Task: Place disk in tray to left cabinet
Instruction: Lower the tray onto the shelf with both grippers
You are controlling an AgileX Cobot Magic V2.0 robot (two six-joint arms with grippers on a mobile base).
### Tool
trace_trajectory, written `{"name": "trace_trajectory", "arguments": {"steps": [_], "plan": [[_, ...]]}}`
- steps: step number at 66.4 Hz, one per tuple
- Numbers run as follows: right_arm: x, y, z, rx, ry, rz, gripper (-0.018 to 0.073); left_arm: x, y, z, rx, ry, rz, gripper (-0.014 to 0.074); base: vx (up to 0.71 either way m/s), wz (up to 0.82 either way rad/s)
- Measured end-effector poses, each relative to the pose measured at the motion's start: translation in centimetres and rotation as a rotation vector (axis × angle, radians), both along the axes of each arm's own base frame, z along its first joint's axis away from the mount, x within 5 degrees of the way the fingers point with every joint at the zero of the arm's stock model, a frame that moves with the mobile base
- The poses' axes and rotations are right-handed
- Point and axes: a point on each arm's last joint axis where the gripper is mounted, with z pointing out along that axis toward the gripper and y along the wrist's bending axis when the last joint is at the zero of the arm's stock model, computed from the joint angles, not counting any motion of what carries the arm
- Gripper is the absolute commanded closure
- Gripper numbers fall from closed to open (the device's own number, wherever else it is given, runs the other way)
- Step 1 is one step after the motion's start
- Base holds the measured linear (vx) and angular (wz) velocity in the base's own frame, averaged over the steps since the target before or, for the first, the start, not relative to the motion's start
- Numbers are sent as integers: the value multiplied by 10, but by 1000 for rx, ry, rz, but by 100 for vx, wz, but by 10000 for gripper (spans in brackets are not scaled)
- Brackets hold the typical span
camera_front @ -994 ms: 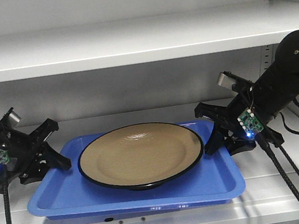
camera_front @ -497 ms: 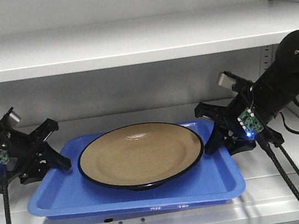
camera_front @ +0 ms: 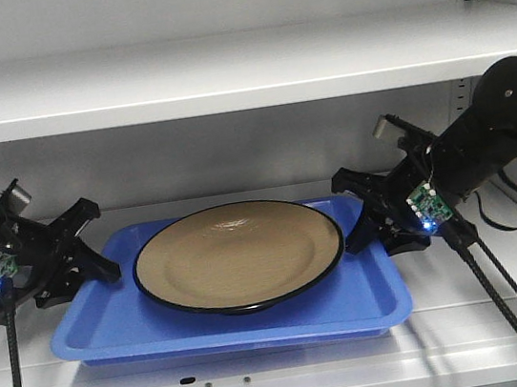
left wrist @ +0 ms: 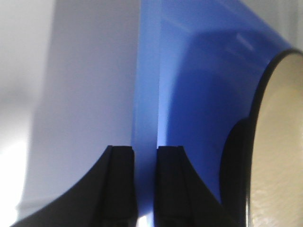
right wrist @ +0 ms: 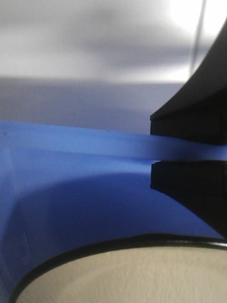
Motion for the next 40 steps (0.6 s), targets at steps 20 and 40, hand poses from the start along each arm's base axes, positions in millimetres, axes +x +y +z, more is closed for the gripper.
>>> {"name": "trace_trajectory", "arguments": {"steps": [20, 40], "plan": [[24, 6, -33, 21, 8, -38, 555, 7, 3, 1, 23, -63, 53, 572, 0, 0], [28, 8, -34, -7, -70, 5, 449, 17, 4, -18, 52, -35, 51, 461, 0, 0]]}}
